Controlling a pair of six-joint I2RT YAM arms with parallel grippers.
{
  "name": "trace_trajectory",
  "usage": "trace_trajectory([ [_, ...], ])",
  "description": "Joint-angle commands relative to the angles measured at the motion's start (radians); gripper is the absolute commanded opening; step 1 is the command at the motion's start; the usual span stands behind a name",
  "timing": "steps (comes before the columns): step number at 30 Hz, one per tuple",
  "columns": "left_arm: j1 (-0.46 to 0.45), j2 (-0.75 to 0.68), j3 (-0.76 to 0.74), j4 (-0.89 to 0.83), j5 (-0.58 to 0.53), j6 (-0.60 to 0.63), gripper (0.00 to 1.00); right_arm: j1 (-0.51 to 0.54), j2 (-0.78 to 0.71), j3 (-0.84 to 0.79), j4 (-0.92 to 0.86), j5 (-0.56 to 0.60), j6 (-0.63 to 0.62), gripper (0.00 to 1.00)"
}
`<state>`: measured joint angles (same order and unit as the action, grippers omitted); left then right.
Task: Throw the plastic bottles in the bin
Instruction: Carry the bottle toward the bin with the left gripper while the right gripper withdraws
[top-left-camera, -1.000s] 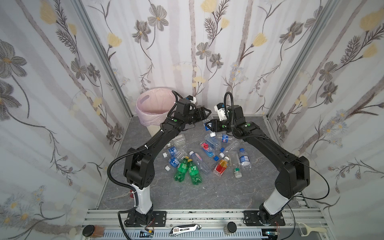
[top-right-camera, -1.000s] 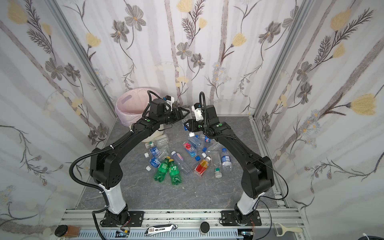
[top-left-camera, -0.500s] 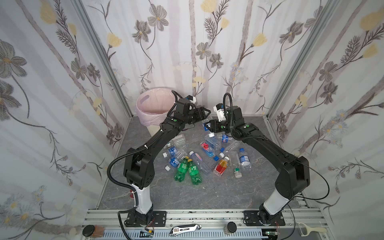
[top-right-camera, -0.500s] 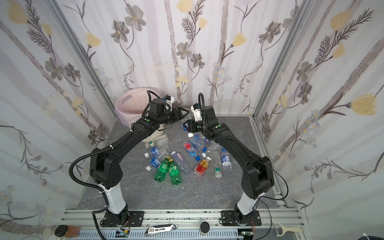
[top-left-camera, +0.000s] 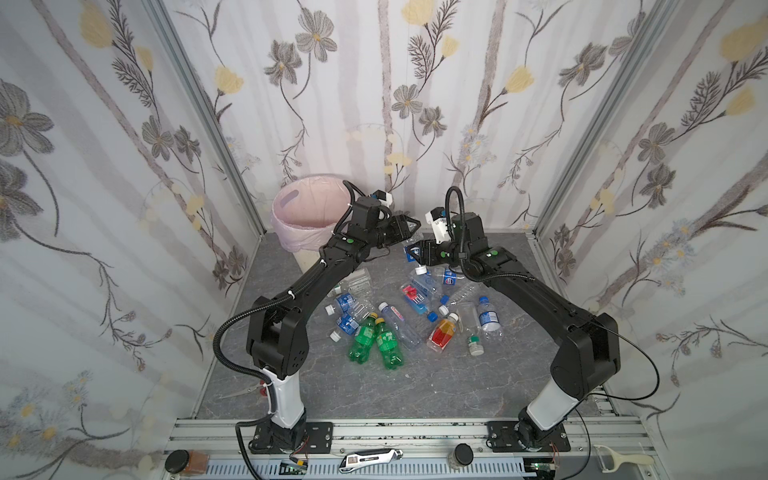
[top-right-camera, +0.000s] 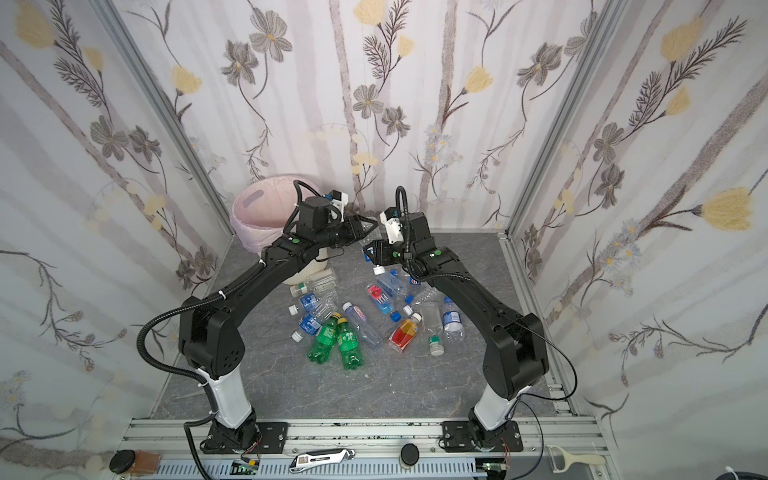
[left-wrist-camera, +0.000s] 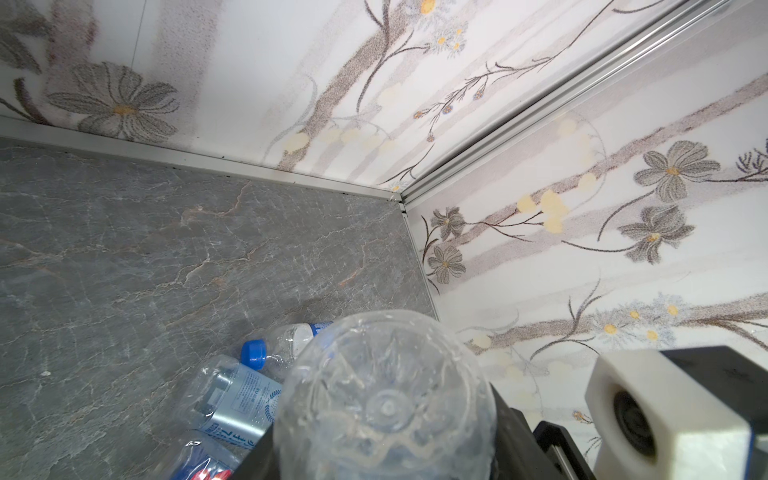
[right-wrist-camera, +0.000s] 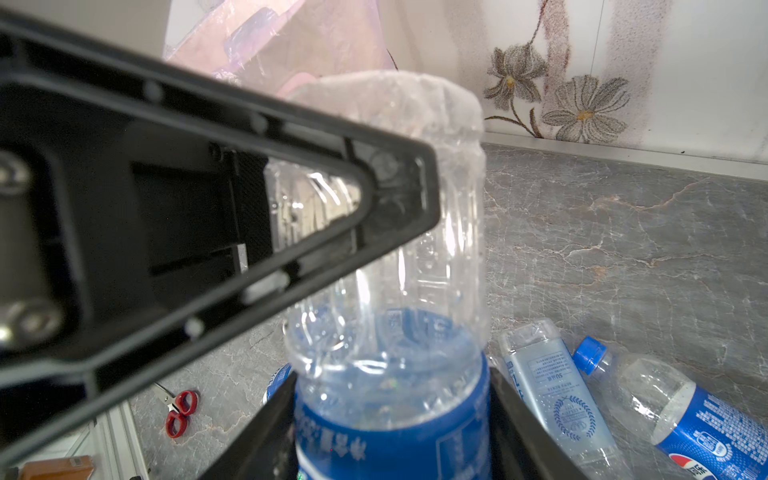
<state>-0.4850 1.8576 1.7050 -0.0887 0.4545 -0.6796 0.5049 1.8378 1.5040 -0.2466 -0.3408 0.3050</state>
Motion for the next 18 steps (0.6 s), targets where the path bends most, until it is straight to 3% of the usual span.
trace_trajectory([
  [1,0.003,-0.026,0.001,0.018,-0.033,0.028,0.51,0.004,-0.021,-0.004,0.05,-0.03,-0.004,0.71],
  [4,0.008,-0.04,0.002,0.017,-0.047,0.034,0.5,0.005,-0.038,-0.011,0.06,-0.021,0.001,0.77],
  [8,0.024,-0.067,0.015,0.017,-0.079,0.051,0.5,0.005,-0.065,-0.016,0.066,-0.009,0.004,0.99],
  [18,0.101,-0.122,0.074,0.015,-0.129,0.081,0.49,0.009,-0.128,-0.025,0.122,-0.011,0.034,1.0],
])
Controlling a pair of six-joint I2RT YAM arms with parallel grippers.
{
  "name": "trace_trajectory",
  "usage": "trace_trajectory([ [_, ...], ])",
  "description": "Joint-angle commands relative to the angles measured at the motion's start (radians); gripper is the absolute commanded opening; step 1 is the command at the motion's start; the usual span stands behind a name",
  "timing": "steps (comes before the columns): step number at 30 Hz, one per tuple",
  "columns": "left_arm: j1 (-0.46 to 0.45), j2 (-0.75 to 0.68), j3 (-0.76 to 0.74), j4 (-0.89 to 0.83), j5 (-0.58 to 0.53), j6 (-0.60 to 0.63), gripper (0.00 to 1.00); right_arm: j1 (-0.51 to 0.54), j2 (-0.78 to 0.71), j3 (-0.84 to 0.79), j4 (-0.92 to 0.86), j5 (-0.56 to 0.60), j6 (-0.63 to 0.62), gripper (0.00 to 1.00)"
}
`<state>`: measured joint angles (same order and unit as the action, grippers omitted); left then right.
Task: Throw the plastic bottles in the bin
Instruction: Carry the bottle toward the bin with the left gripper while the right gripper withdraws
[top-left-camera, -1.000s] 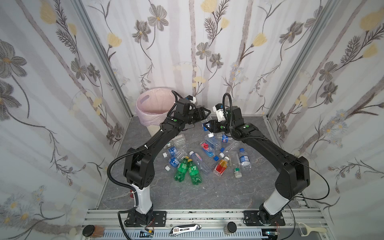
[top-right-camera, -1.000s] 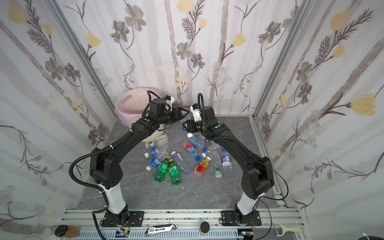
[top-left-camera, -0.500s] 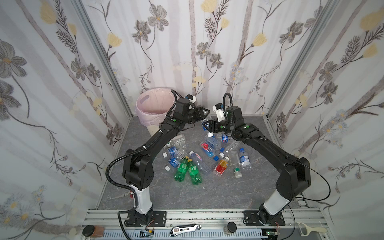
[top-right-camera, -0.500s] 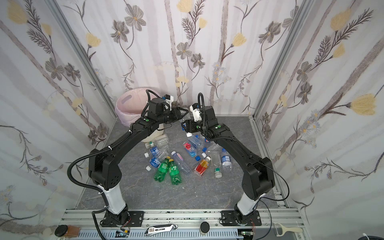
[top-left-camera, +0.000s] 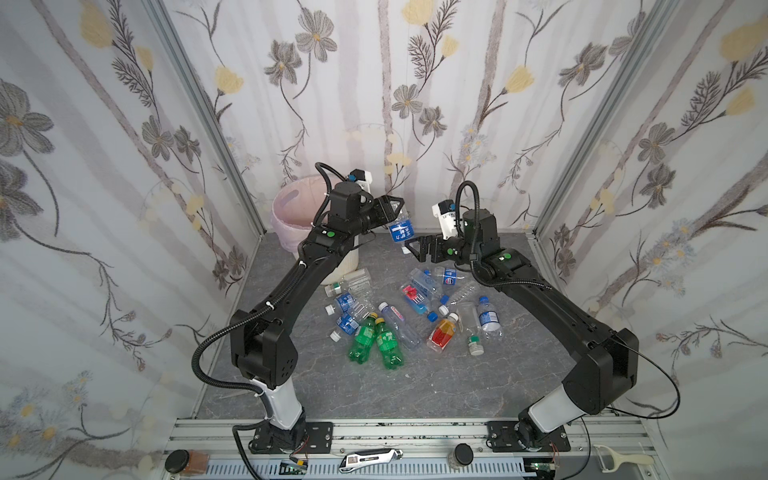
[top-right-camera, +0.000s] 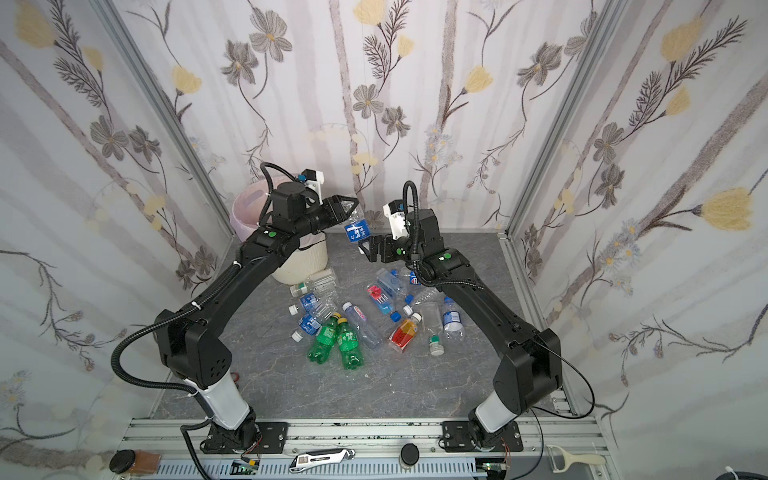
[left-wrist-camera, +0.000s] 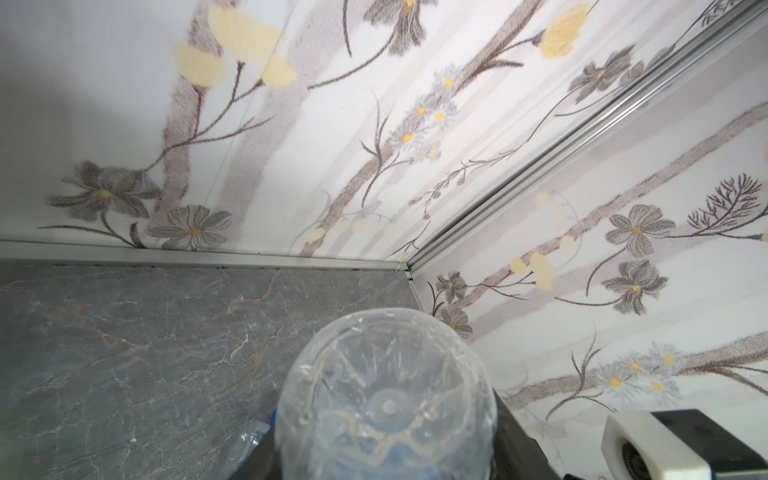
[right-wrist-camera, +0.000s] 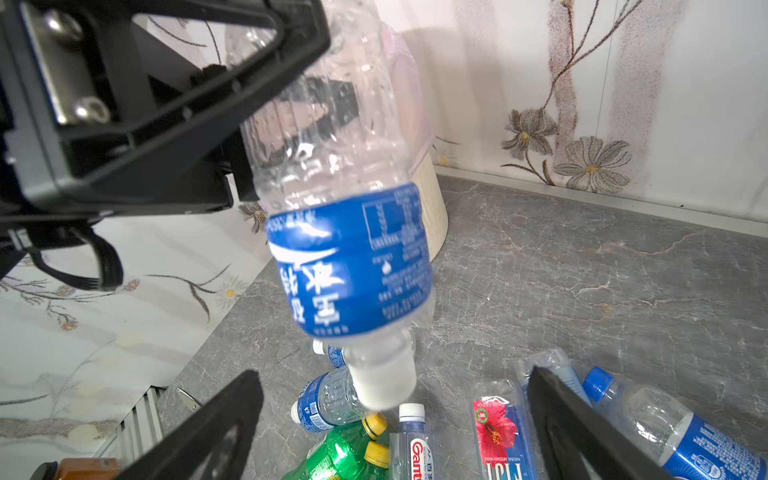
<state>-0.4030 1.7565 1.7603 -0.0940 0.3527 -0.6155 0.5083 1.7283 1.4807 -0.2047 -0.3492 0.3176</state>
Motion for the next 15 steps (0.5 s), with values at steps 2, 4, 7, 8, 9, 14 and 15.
trace_trajectory([
  [2,0.039,-0.038,0.033,0.02,-0.037,0.021,0.49,0.015,-0.03,0.002,0.111,0.01,0.036,1.0],
  [4,0.061,-0.053,0.048,0.02,-0.05,0.028,0.49,0.033,-0.042,0.006,0.15,0.031,0.041,1.0],
  [7,0.093,-0.069,0.074,0.02,-0.057,0.028,0.49,0.075,-0.038,0.044,0.178,0.078,0.025,1.0],
  [8,0.103,-0.072,0.081,0.02,-0.058,0.026,0.49,0.087,-0.033,0.058,0.183,0.092,0.018,1.0],
  [9,0.112,-0.076,0.088,0.02,-0.059,0.025,0.49,0.098,-0.03,0.075,0.19,0.106,0.012,1.0],
  [14,0.171,-0.095,0.141,0.019,-0.058,0.024,0.49,0.16,-0.006,0.151,0.243,0.144,-0.014,1.0],
  [15,0.185,-0.101,0.153,0.019,-0.061,0.018,0.49,0.171,-0.001,0.165,0.256,0.151,-0.017,1.0],
])
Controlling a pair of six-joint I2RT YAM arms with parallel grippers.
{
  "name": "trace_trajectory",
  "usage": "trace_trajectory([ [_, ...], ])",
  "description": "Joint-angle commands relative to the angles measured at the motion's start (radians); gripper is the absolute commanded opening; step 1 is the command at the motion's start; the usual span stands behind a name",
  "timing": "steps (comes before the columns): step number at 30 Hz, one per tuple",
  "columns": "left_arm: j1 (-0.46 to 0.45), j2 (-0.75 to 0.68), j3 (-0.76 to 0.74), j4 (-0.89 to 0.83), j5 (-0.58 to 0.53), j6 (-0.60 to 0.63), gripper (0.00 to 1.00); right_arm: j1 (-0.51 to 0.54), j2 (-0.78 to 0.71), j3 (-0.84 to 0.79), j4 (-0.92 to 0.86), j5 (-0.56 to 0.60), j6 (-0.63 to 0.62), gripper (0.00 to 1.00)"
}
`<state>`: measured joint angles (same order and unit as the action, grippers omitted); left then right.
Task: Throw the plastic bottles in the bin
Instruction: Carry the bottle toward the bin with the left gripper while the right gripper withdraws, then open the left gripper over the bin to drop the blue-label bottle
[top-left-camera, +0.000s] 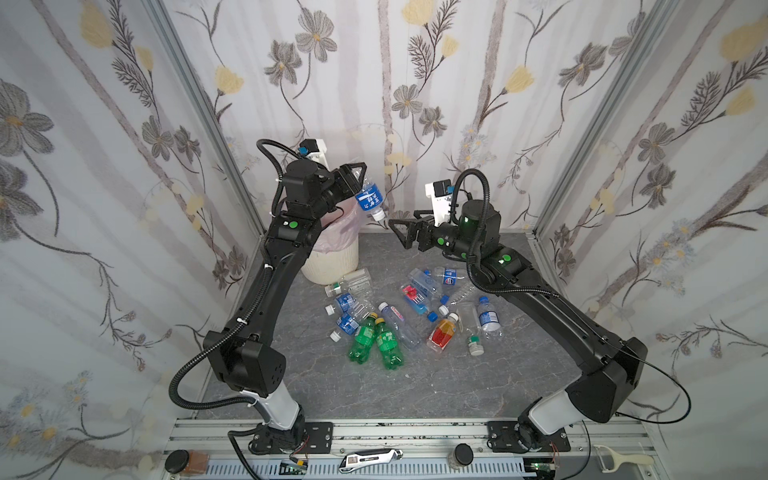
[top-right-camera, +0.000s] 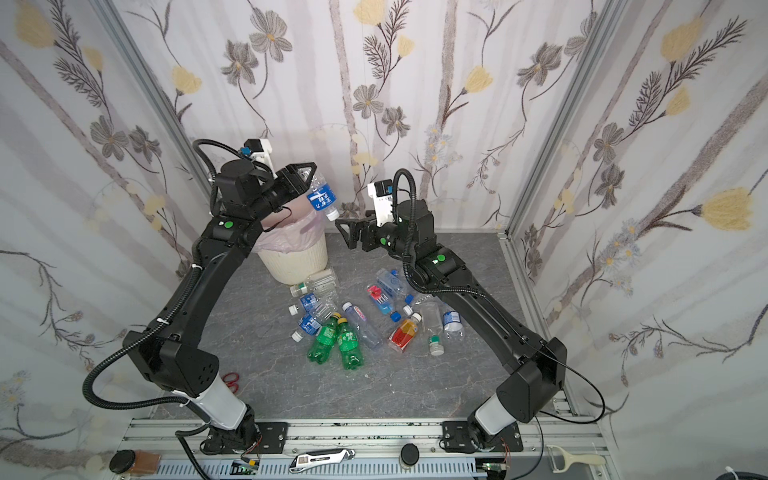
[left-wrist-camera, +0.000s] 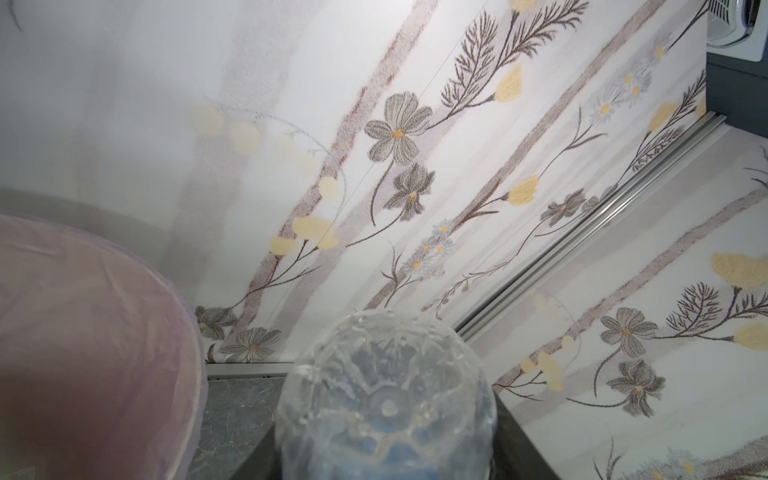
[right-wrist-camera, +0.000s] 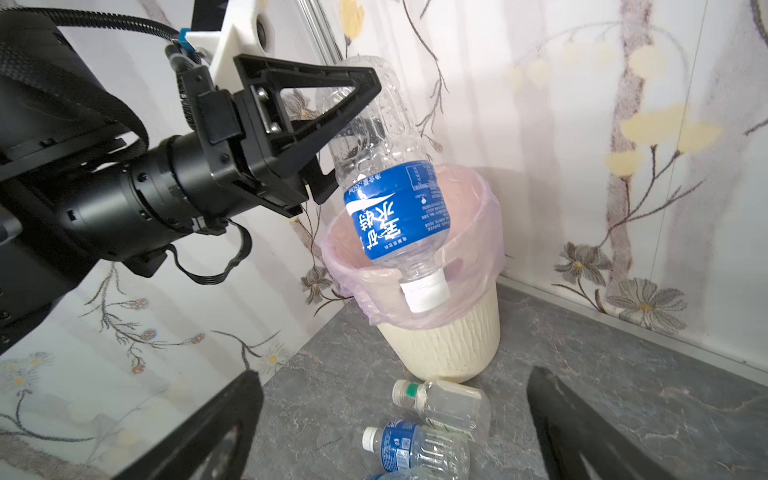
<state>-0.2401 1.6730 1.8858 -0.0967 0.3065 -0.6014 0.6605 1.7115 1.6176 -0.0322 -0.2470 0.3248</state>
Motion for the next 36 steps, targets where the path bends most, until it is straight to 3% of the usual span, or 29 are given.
trace_trajectory([
  [1,0.034,-0.022,0.042,0.022,-0.019,-0.002,0.49,0.031,0.021,0.044,0.092,0.05,-0.032,1.0],
  [11,0.126,-0.044,0.261,0.023,-0.098,0.01,0.5,0.08,0.073,0.162,0.064,0.078,-0.072,1.0],
  [16,0.181,0.005,0.216,0.022,-0.123,0.02,0.52,0.081,0.086,0.159,0.039,0.084,-0.069,1.0],
  [19,0.252,0.106,0.168,0.02,-0.081,-0.053,0.54,0.083,0.091,0.156,0.034,0.072,-0.057,1.0],
  [20,0.275,0.144,0.179,0.018,-0.04,-0.075,0.59,0.085,0.092,0.156,0.032,0.071,-0.056,1.0],
  [22,0.293,0.179,0.208,0.014,0.039,-0.122,0.81,0.088,0.092,0.153,0.024,0.069,-0.053,1.0],
  [25,0.26,0.161,0.221,0.014,0.044,-0.092,1.0,0.09,0.091,0.137,0.031,0.083,-0.052,1.0],
  [36,0.191,0.011,0.067,0.016,0.013,-0.048,1.0,0.09,0.075,0.101,0.029,0.121,-0.041,1.0],
])
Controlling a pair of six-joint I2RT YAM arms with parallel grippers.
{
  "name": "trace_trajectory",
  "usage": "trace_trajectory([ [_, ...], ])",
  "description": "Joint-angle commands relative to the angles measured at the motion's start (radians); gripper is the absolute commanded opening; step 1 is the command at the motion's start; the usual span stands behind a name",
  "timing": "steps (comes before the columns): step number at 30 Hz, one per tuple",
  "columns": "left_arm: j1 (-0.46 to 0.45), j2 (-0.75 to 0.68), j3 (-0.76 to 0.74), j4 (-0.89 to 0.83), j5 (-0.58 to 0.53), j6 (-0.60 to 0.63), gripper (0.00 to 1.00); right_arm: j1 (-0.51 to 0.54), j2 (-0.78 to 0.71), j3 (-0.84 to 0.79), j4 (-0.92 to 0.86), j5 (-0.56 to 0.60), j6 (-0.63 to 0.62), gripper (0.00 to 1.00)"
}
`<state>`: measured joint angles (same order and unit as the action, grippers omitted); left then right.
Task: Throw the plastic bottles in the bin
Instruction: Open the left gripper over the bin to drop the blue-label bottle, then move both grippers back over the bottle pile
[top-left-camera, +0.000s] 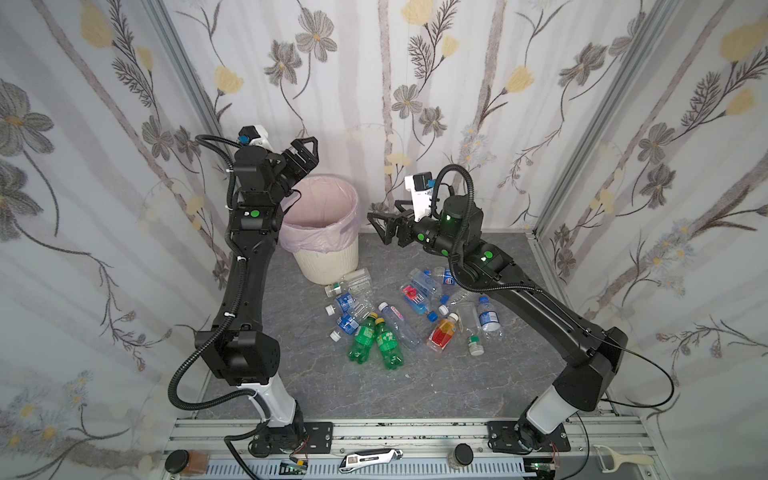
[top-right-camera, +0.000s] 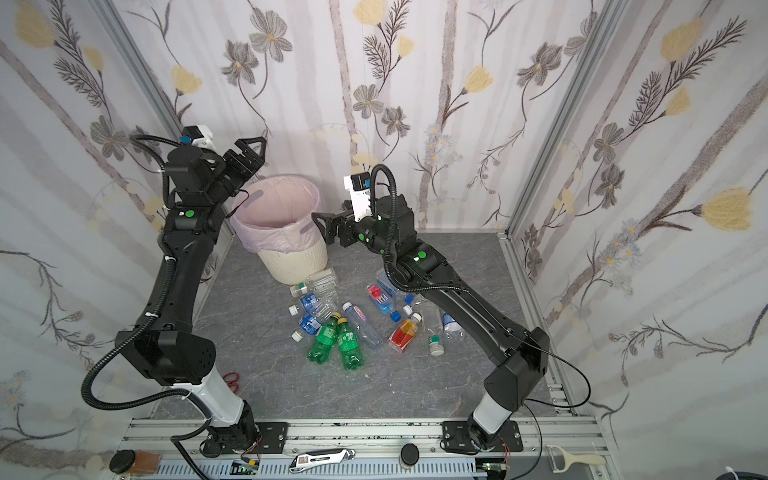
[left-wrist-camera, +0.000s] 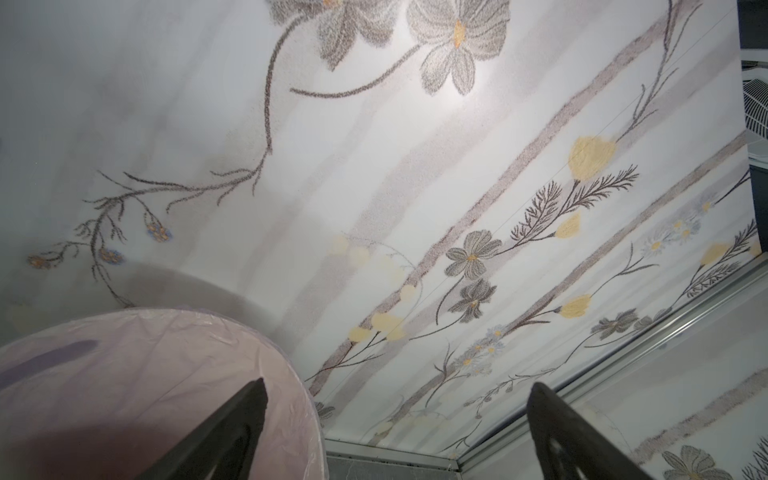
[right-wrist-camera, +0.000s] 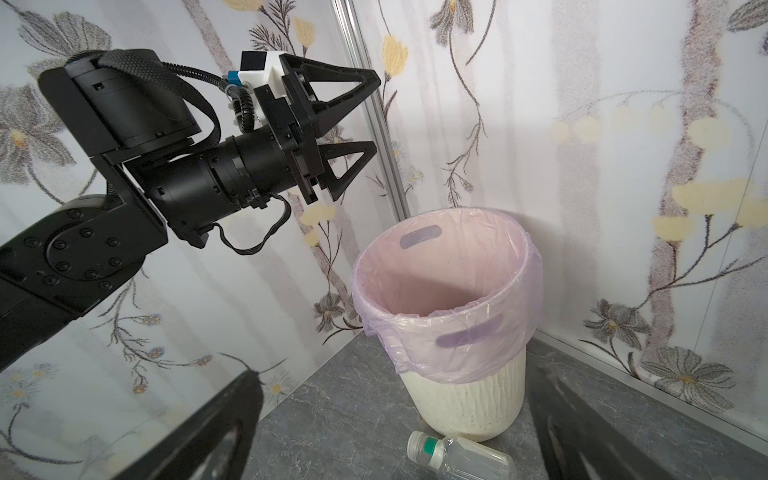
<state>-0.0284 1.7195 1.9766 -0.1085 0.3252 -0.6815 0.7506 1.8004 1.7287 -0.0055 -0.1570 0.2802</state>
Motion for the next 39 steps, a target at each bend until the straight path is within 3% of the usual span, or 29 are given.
trace_trajectory([
  [1,-0.034,-0.049,-0.04,0.027,-0.013,0.042,1.0,-0.001,-0.02,-0.018,0.003,0.039,0.002,1.0],
  [16,-0.282,-0.208,-0.281,0.027,-0.143,0.178,1.0,-0.029,-0.198,-0.29,0.052,0.204,0.025,1.0],
  [26,-0.384,-0.326,-0.515,0.028,-0.202,0.197,1.0,-0.053,-0.358,-0.486,0.064,0.246,0.055,1.0],
  [33,-0.465,-0.404,-0.675,0.027,-0.245,0.192,1.0,-0.083,-0.432,-0.594,-0.048,0.37,0.126,1.0],
  [39,-0.571,-0.415,-0.763,0.03,-0.286,0.198,1.0,-0.171,-0.501,-0.734,-0.142,0.394,0.236,1.0],
])
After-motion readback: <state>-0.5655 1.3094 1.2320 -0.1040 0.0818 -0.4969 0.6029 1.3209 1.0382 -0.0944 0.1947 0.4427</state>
